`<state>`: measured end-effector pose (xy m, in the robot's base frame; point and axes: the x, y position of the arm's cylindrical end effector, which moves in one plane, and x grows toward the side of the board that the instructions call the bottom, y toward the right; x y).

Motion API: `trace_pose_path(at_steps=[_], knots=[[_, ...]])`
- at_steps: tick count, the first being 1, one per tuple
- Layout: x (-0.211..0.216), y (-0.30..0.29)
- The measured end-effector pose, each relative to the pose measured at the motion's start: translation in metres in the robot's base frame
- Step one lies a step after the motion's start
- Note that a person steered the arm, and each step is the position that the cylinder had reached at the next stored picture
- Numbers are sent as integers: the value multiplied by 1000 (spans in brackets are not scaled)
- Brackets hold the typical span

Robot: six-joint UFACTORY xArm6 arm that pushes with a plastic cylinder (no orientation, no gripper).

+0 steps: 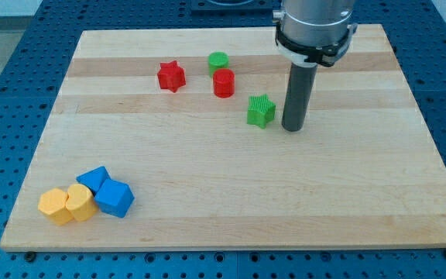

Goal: Move green star into red circle

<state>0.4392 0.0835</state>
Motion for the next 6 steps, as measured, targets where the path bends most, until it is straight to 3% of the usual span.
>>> trace_pose_path(at_steps=[2, 4, 5, 6], knots=[[-19, -76], [-35, -93], [-89, -97], [-91, -97]])
